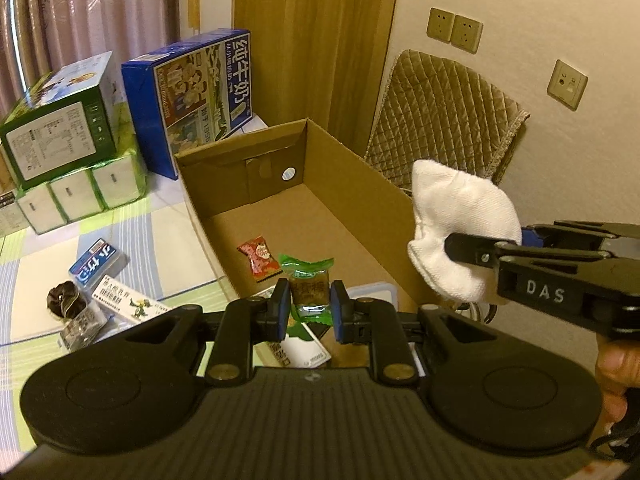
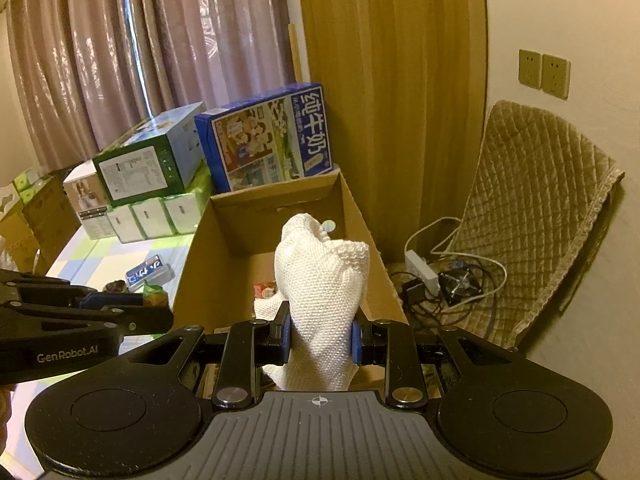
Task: Organize objects
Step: 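Lower the towel and candy into the box and open both grippers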
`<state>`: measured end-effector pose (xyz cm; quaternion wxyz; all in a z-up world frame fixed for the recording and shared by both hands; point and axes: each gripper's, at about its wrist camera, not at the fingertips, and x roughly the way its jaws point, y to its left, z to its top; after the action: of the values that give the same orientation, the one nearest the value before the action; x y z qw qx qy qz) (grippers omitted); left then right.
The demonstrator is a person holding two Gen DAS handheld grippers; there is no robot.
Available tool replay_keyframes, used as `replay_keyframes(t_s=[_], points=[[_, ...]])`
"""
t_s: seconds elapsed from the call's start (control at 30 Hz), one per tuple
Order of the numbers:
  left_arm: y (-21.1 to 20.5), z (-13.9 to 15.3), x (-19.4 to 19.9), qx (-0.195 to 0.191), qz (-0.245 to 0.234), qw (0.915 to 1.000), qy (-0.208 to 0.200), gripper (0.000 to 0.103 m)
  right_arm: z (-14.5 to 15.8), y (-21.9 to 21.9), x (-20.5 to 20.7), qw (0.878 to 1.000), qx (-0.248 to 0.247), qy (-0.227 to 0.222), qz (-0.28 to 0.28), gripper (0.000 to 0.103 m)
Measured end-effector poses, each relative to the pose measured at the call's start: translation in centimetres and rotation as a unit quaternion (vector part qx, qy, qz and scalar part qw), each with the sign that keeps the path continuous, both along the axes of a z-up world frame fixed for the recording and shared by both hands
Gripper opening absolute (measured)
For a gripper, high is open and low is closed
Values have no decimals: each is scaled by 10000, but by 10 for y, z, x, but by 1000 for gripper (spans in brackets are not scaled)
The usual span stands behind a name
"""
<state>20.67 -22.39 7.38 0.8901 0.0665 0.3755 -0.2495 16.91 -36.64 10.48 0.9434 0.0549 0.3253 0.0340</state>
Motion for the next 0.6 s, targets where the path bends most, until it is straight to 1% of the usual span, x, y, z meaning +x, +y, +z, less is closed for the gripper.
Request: replay_keyframes(t_s=[0.17,0.6], points=[[-9,-4,10,71,-68,9999,23,17,-6,-3,9,10000,4,64,17,24],[-20,-15,37,71,-131,9998,121,17,-10,-11,35,9999,-35,99,42,24]])
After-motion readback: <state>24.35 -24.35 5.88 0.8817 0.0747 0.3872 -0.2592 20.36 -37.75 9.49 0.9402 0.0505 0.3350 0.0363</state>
